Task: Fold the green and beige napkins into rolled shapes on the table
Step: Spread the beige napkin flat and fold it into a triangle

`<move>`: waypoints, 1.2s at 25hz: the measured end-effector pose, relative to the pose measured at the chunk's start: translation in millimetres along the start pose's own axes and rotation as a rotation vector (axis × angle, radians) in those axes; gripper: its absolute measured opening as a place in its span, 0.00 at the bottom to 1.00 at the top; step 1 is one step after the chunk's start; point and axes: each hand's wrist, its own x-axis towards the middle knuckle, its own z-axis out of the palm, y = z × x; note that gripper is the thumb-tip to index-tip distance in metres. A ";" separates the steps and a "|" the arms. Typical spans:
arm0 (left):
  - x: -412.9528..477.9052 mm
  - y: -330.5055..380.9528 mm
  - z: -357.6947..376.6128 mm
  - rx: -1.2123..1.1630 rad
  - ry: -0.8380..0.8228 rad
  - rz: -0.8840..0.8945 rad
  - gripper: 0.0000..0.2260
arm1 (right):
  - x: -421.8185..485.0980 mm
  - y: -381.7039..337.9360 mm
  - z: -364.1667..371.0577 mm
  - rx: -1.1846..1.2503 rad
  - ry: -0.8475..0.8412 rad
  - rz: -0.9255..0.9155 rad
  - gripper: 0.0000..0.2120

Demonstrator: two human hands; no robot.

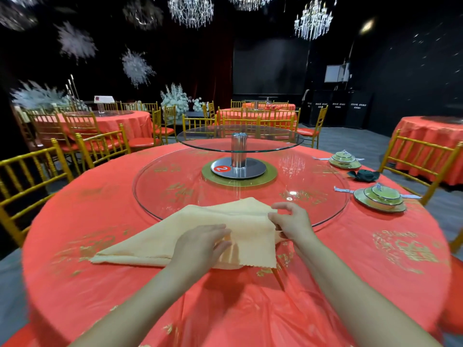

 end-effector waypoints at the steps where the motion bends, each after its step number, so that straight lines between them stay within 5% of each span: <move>1: 0.0 -2.4 -0.8 -0.002 -0.008 -0.007 0.19 | -1.2 -1.9 -4.2 0.009 -0.011 -0.019 0.06; 6: -4.3 -8.7 -0.1 0.140 -0.402 -0.140 0.49 | -2.7 -3.5 -16.1 -0.097 -0.107 -0.157 0.14; 9: -13.8 -11.7 4.6 0.171 -0.367 -0.128 0.53 | -2.3 3.1 -20.2 -0.283 -0.118 -0.267 0.18; 12: -17.2 -14.4 8.1 0.265 -0.337 -0.120 0.56 | -5.9 3.1 -22.2 -0.359 0.021 -0.368 0.09; 17: -15.2 -13.0 -1.8 0.185 -0.207 -0.078 0.48 | -4.2 -1.1 -32.9 -0.299 0.063 -0.551 0.08; 23: -7.3 -5.3 -26.8 -0.137 0.135 0.080 0.10 | -0.5 -9.9 -53.6 -0.212 0.118 -0.525 0.16; 26: 2.7 0.3 -40.2 -0.249 0.222 0.069 0.10 | 1.9 -15.2 -56.6 -0.200 0.177 -0.569 0.09; 30: 9.4 -2.8 -45.8 -0.293 0.259 0.192 0.18 | 2.9 -19.6 -51.7 -0.353 0.113 -0.763 0.13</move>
